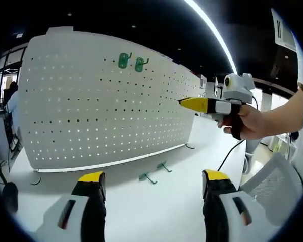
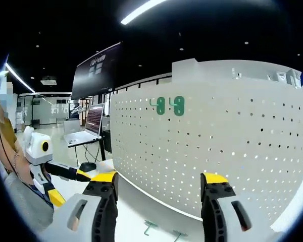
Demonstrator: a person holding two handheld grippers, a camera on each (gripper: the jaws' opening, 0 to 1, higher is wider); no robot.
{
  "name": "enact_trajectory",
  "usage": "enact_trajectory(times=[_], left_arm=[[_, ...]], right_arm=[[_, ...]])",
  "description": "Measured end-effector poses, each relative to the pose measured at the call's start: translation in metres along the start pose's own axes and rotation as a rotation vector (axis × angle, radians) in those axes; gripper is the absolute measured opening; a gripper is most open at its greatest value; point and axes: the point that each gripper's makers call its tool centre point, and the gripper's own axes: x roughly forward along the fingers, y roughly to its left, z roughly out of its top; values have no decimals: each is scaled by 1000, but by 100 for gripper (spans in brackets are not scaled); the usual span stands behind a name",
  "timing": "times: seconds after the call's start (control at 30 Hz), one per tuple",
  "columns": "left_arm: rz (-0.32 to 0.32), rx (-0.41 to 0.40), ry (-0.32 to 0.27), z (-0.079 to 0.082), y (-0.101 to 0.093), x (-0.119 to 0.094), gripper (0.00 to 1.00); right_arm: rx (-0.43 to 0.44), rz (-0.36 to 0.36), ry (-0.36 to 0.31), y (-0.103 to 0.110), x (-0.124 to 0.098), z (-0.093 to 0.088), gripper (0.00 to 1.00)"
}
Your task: Insert the hook assembly into the mounting plate slot until the hook locks in place.
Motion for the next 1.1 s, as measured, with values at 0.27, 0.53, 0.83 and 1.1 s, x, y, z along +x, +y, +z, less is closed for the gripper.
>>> enact_trajectory(times=[0.27,0.53,0.83,1.1], left_arm=[[-3,9,10,0,2,-2,81],[-8,11,17,-1,1,-4,82],[-11,13,23,-2,1,-5,82],[-20,11,37,-6,-1,-6,82]], right_arm=[[22,-9,32,-2,-21,-22,66],[36,-12,79,0,-41,-47,67],[56,-22,123,-4,-65,-69,67],[74,-30,160,-6,-81,-85,68]])
